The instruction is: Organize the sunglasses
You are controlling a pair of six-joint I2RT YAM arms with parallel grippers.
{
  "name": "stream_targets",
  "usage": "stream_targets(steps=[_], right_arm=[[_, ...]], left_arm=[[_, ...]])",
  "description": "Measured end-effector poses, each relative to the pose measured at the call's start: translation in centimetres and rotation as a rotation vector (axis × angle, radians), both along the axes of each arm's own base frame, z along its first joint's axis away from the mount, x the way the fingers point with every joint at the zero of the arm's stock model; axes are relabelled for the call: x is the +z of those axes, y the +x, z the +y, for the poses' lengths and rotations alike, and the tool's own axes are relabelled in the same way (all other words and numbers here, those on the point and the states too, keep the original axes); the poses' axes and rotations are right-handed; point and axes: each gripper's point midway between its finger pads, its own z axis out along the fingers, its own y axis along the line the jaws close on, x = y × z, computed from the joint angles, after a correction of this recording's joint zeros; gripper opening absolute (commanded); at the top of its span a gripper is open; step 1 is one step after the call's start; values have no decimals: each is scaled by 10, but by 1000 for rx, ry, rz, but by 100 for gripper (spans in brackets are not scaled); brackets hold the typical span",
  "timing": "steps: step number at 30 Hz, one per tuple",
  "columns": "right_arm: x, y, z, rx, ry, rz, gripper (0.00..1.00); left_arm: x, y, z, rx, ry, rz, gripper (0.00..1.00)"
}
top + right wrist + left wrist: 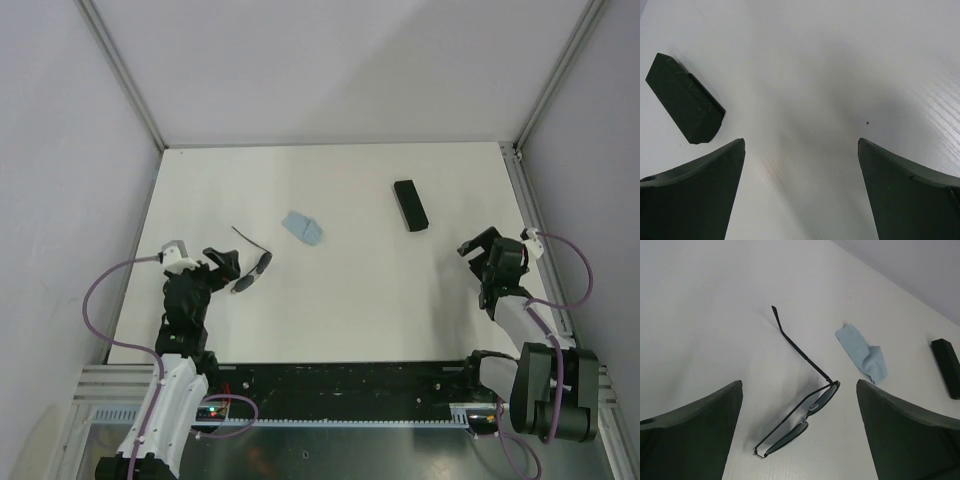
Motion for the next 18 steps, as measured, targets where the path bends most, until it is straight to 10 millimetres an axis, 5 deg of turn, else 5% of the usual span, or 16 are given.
stream_targets(steps=[9, 14, 18], right_arm=[[15, 9, 9, 95, -48, -60, 99], [35, 28, 54, 303, -153, -80, 96], [60, 64, 99, 470, -245, -85, 94]], left_arm=[[12, 2, -12, -68, -13, -50, 99], [14, 2, -14, -81, -16, -59, 99], [15, 2, -11, -64, -13, -62, 100]])
